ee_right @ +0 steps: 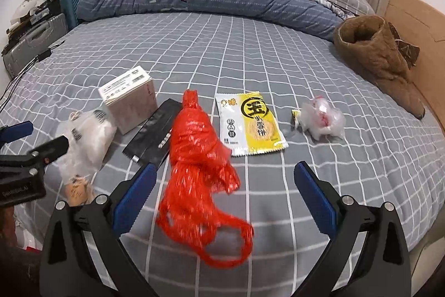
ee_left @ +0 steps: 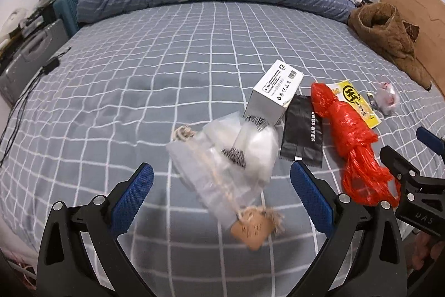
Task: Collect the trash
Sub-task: 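Grasp the white mesh bag with the left tool while the right tool grasps the red plastic bag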
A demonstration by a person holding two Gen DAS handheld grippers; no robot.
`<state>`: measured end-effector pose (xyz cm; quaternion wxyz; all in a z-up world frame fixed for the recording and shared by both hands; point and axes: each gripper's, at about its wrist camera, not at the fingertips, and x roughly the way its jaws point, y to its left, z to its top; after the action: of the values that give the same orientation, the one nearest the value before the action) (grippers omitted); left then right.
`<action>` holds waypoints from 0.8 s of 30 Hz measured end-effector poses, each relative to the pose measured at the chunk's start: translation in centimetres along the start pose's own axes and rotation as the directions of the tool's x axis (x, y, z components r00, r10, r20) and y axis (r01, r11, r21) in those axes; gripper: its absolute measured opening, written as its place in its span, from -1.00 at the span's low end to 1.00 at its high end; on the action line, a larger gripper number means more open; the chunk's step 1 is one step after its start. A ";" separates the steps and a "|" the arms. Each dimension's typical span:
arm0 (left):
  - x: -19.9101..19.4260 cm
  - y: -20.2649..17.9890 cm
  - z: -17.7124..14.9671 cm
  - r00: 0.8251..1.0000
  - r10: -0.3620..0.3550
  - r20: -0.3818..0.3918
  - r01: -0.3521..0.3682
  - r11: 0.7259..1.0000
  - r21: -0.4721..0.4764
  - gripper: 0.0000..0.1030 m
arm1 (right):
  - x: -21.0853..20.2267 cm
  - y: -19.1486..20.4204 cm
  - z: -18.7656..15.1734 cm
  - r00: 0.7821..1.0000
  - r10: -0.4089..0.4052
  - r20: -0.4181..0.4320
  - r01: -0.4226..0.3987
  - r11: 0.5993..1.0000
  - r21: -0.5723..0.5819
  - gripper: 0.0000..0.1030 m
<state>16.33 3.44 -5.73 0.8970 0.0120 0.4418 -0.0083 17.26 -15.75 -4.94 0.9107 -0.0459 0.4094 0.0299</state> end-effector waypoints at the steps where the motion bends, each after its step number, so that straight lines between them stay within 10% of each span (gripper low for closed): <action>1: 0.5 -0.2 0.2 1.000 -0.001 -0.003 0.001 1.000 0.009 0.88 | 0.5 0.0 0.2 1.000 0.001 -0.005 -0.001 1.000 -0.002 0.85; 16: 6.4 -1.4 1.4 0.998 0.013 -0.063 -0.011 0.999 0.042 0.84 | 5.5 0.9 0.5 0.996 0.049 -0.078 -0.050 0.999 -0.018 0.39; 24: 7.7 -1.4 1.5 0.995 -0.004 -0.101 0.007 1.000 0.031 0.50 | 6.4 1.4 0.6 0.991 0.077 -0.111 -0.078 0.997 -0.008 -0.04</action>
<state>22.23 1.92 -10.93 0.8733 0.0251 0.4863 -0.0169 21.83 -14.15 -9.42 0.8846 -0.0371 0.4603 0.0652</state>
